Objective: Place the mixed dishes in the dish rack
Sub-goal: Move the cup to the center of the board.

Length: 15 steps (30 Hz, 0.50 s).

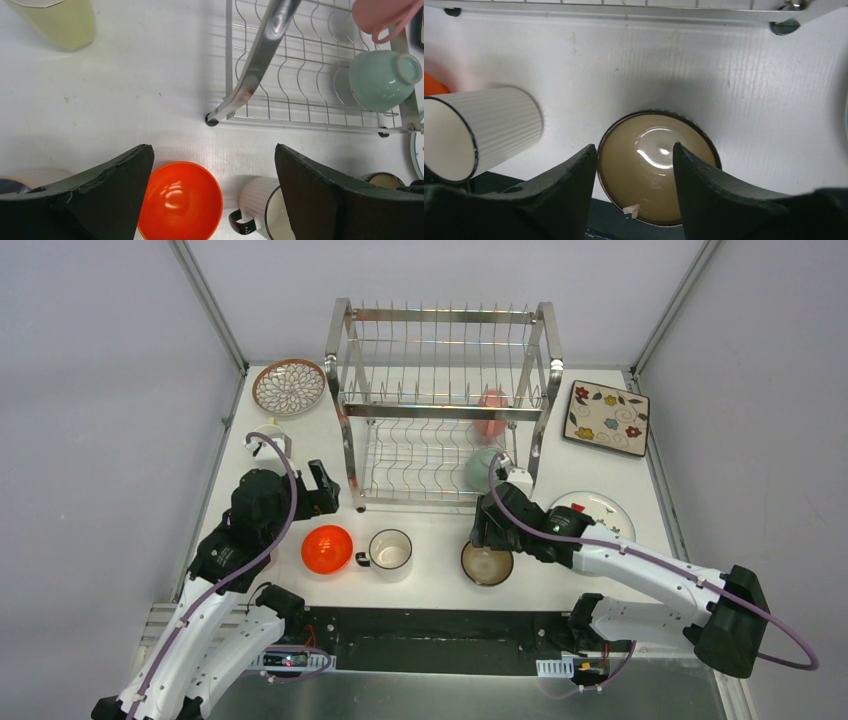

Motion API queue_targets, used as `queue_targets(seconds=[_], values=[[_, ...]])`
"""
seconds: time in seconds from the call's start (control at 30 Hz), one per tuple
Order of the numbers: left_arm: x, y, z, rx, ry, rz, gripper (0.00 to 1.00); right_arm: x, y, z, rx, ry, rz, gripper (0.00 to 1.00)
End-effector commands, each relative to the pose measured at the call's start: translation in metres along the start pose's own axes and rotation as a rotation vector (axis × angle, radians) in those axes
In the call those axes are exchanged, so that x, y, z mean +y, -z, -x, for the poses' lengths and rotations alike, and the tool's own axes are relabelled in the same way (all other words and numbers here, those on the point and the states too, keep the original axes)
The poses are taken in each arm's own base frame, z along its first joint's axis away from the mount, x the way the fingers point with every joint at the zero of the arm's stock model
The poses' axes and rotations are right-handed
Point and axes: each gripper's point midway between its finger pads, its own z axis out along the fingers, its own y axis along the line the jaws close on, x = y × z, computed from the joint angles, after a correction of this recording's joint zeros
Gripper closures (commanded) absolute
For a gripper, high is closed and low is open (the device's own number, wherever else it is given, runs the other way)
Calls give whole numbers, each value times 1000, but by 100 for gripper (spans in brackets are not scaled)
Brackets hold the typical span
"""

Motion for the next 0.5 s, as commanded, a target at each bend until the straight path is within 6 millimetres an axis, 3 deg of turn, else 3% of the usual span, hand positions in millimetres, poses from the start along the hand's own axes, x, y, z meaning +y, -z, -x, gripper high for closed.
queue_targets(seconds=[0.0, 0.2, 0.37, 0.47], values=[[16, -2, 0, -24, 105, 105, 5, 48, 16, 27, -69, -23, 195, 42], [-14, -2, -13, 55, -24, -88, 2, 106, 18, 25, -65, -43, 389, 44], [-34, 1, -17, 91, -88, -217, 5, 147, 6, 15, -38, 14, 409, 44], [-46, 2, -25, 125, -125, -299, 7, 161, -3, 7, -19, 49, 399, 43]])
